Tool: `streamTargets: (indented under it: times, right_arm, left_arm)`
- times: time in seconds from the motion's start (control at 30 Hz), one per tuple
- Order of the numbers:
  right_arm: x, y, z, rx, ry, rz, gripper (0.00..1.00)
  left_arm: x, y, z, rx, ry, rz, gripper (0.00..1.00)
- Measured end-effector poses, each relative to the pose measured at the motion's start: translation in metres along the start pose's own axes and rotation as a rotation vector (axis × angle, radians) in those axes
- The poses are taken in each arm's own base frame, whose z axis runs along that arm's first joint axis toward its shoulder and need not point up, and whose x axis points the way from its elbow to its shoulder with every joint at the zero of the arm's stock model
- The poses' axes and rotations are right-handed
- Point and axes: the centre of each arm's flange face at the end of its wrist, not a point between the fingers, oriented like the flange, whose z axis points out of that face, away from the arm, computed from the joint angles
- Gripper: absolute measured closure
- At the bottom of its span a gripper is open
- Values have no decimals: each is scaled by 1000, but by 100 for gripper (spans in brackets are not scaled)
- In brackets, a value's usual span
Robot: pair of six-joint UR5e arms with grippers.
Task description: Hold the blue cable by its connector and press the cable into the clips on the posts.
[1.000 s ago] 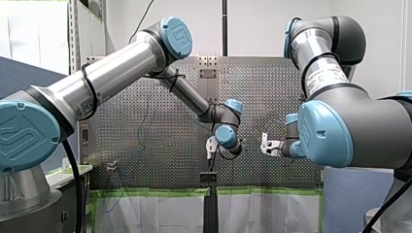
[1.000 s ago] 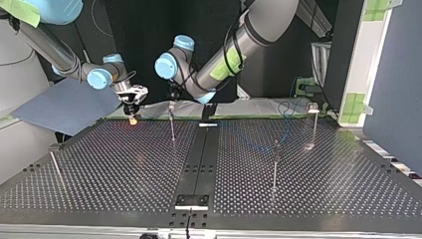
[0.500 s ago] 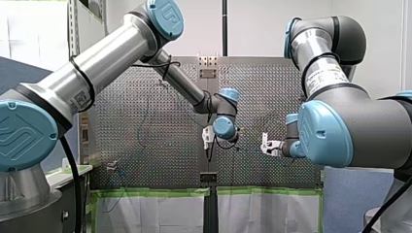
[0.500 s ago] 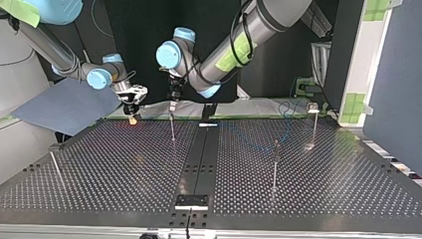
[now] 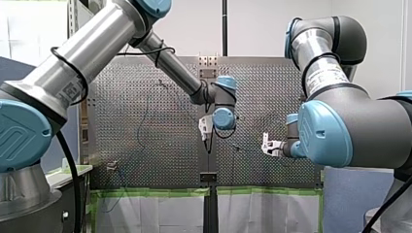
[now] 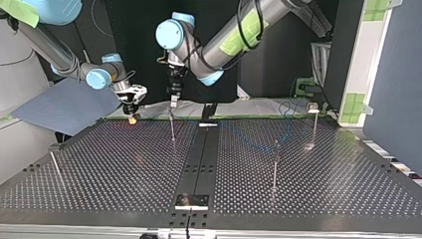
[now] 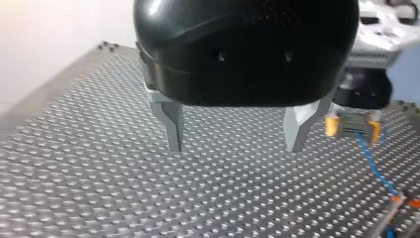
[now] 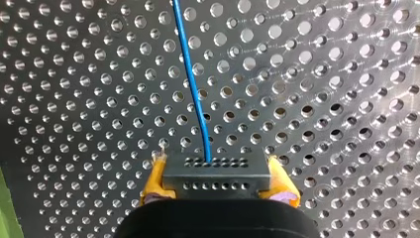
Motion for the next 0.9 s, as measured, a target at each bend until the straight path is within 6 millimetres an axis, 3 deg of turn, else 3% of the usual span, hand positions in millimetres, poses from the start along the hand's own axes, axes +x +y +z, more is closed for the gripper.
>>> streamTargets:
  times: [0.43, 0.9]
  right_arm:
    - [-1, 3, -2, -8, -18, 4, 100]
    - [-2, 12, -5, -51, -36, -5, 100]
  left_arm:
    - [-34, 0, -52, -43, -92, -82, 0]
    - [-60, 16, -110, -52, -95, -125, 0]
